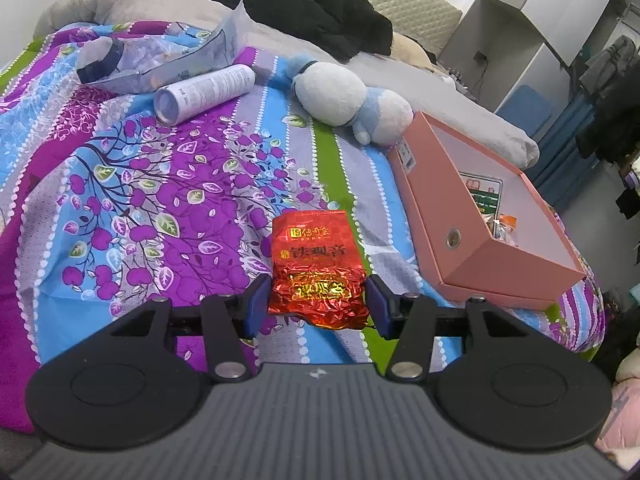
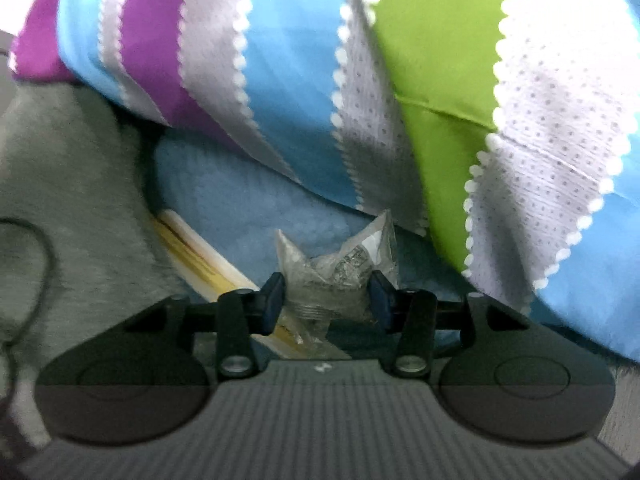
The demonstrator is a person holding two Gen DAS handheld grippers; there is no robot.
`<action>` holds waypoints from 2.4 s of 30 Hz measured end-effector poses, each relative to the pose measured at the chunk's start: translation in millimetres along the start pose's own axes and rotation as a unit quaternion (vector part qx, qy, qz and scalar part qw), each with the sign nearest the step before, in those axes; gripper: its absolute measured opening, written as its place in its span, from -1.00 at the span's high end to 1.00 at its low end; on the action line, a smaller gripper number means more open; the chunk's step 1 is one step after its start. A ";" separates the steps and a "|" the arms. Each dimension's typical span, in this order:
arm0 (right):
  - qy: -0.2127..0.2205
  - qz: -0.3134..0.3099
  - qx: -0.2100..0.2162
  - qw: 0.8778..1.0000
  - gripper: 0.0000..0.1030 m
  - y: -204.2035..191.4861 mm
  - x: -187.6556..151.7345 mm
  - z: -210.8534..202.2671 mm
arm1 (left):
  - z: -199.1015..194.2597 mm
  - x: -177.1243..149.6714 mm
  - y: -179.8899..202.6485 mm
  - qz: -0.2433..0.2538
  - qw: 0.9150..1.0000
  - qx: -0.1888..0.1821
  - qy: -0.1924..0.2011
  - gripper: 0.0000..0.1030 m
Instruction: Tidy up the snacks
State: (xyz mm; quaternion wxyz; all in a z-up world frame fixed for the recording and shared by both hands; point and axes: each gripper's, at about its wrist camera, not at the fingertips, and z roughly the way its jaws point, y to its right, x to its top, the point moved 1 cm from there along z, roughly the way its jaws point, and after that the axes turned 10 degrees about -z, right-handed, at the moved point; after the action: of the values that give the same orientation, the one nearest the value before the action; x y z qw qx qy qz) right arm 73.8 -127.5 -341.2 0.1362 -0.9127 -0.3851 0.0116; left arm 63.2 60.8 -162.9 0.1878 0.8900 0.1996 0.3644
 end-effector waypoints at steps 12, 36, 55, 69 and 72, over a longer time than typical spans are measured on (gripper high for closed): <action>0.115 0.014 0.038 0.993 0.08 -13.5 6.5 -87.4 | -8.2 6.9 17.1 0.016 1.000 -0.006 0.008 -0.11; 0.367 0.078 -0.134 0.917 0.20 28.6 -13.1 -243.6 | -8.9 40.0 117.0 0.094 0.993 -0.071 0.031 -0.11; 0.442 0.173 -0.237 0.848 0.23 156.9 -15.1 -299.6 | 96.9 78.4 247.7 0.152 0.980 -0.124 -0.012 -0.11; 0.387 0.234 -0.238 0.860 0.38 259.3 6.2 -266.3 | 219.0 97.6 288.5 0.175 0.975 -0.110 -0.080 -0.11; 0.381 0.242 -0.228 0.862 0.38 269.2 11.6 -256.8 | 228.5 101.3 286.7 0.179 0.973 -0.112 -0.095 -0.38</action>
State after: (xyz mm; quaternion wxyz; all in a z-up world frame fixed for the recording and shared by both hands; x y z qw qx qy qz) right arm 302.7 -360.3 -162.3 0.0535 -0.9160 -0.0617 -0.3929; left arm 357.5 -176.2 -119.0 0.2358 0.9151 -0.0242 0.3262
